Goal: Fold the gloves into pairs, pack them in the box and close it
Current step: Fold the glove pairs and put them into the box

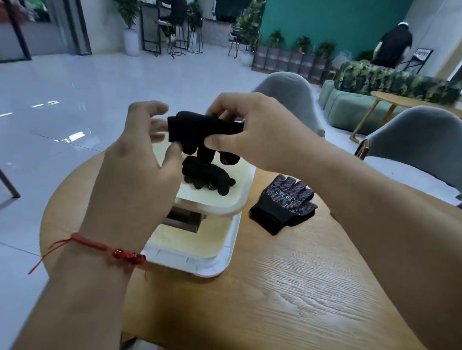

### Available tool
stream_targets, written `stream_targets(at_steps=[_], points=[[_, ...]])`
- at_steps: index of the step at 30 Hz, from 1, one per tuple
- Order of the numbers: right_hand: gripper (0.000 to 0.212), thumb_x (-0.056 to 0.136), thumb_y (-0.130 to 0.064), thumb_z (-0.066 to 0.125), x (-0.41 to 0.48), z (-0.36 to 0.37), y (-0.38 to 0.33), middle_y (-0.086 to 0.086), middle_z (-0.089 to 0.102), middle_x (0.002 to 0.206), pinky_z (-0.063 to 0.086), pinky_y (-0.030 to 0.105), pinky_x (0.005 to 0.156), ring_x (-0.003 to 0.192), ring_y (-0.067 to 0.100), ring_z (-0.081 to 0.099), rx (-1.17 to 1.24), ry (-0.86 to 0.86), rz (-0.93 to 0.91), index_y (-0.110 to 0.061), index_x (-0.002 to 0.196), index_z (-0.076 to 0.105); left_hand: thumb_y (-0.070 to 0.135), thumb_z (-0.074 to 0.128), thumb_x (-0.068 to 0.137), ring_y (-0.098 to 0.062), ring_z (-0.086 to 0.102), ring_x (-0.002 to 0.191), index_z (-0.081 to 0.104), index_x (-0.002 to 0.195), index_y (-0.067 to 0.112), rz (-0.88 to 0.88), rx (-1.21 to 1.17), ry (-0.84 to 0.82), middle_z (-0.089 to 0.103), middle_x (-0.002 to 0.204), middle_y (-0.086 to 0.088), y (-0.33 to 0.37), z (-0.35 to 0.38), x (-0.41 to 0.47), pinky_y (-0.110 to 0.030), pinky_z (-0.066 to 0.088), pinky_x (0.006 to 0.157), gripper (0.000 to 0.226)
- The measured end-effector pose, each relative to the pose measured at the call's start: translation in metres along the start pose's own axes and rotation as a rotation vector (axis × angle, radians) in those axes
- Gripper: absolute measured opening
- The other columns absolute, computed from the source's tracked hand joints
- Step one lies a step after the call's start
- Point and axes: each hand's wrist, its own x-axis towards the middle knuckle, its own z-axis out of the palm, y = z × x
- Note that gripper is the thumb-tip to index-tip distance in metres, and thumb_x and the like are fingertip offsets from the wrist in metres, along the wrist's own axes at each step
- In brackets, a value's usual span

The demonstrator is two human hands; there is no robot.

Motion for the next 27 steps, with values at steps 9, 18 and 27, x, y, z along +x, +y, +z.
stream_targets(at_steps=[9, 18, 27], points=[[0.025, 0.091, -0.033, 0.082, 0.068, 0.047, 0.027, -0.002, 0.074, 0.105, 0.068, 0.036, 0.073, 0.083, 0.021, 0.079, -0.125, -0.381, 0.248, -0.028, 0.113, 0.070, -0.004, 0.047, 0.089, -0.014, 0.059, 0.119, 0.042, 0.142, 0.033, -0.058, 0.189, -0.011, 0.062, 0.134, 0.015, -0.011, 0.001, 0.000, -0.031, 0.044, 0.087, 0.065], [0.049, 0.078, -0.060, 0.083, 0.114, 0.092, 0.048, -0.005, 0.073, 0.109, 0.057, 0.041, 0.095, 0.103, 0.020, 0.068, -0.389, -0.598, 0.332, -0.033, 0.117, 0.073, -0.008, 0.051, 0.076, -0.010, 0.058, 0.115, 0.043, 0.139, 0.039, -0.108, 0.211, -0.087, 0.058, 0.135, 0.021, -0.010, -0.004, 0.003, -0.031, 0.042, 0.084, 0.078], [0.024, 0.085, -0.036, 0.082, 0.123, 0.113, 0.073, -0.002, 0.069, 0.092, 0.053, 0.041, 0.079, 0.089, 0.028, 0.066, -0.614, -0.500, 0.236, -0.031, 0.078, 0.059, -0.010, 0.053, 0.076, -0.008, 0.055, 0.122, 0.044, 0.139, 0.040, -0.072, 0.286, -0.127, 0.056, 0.137, 0.024, -0.010, -0.007, 0.003, -0.027, 0.039, 0.081, 0.081]])
